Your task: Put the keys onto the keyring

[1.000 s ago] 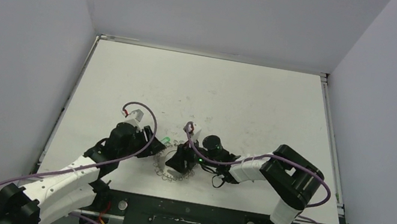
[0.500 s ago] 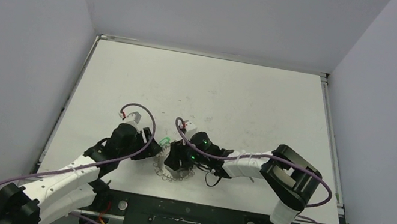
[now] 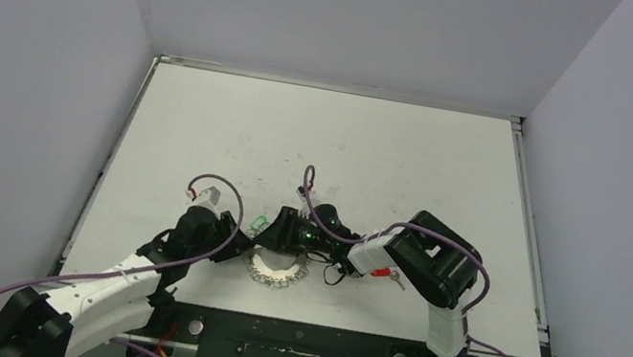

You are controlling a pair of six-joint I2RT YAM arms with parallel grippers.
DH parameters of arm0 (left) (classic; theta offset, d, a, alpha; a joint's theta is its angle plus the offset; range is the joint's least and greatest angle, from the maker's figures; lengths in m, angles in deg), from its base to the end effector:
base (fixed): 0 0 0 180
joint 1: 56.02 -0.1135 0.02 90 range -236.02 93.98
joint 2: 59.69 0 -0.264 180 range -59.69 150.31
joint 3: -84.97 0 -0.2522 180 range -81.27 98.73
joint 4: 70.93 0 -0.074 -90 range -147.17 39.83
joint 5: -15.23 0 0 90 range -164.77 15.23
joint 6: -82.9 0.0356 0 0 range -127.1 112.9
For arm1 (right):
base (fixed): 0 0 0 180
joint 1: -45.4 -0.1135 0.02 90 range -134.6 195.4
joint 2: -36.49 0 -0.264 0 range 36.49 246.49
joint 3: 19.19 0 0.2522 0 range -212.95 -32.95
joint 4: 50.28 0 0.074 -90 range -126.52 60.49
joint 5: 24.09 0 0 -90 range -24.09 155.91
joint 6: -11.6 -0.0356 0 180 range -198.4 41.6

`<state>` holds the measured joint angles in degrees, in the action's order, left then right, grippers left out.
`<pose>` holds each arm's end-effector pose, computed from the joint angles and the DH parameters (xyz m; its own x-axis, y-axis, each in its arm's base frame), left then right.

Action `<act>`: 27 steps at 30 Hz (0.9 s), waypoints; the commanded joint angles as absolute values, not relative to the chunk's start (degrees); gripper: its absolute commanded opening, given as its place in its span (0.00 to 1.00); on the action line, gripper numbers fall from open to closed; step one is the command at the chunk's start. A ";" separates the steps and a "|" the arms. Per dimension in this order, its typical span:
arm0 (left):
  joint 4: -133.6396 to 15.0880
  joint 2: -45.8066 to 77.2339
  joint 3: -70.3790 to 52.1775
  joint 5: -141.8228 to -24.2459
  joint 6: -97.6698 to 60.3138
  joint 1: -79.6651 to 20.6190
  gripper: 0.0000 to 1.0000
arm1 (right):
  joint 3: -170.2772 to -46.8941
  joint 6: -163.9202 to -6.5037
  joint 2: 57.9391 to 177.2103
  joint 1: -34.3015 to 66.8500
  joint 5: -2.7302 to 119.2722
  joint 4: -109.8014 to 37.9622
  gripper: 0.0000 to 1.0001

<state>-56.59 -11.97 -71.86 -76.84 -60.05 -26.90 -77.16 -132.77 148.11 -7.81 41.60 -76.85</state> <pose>0.1366 -0.0776 0.1352 -0.7382 -0.5018 -0.4509 -0.1299 0.7616 -0.6349 0.2048 0.2983 0.1073 -0.9304 -0.0074 -0.3664 -0.3314 0.4433 0.8329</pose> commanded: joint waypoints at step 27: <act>-60.21 -5.58 -60.13 -71.41 -47.09 -10.20 0.65 | -75.79 -111.65 124.94 1.32 50.48 -38.43 0.61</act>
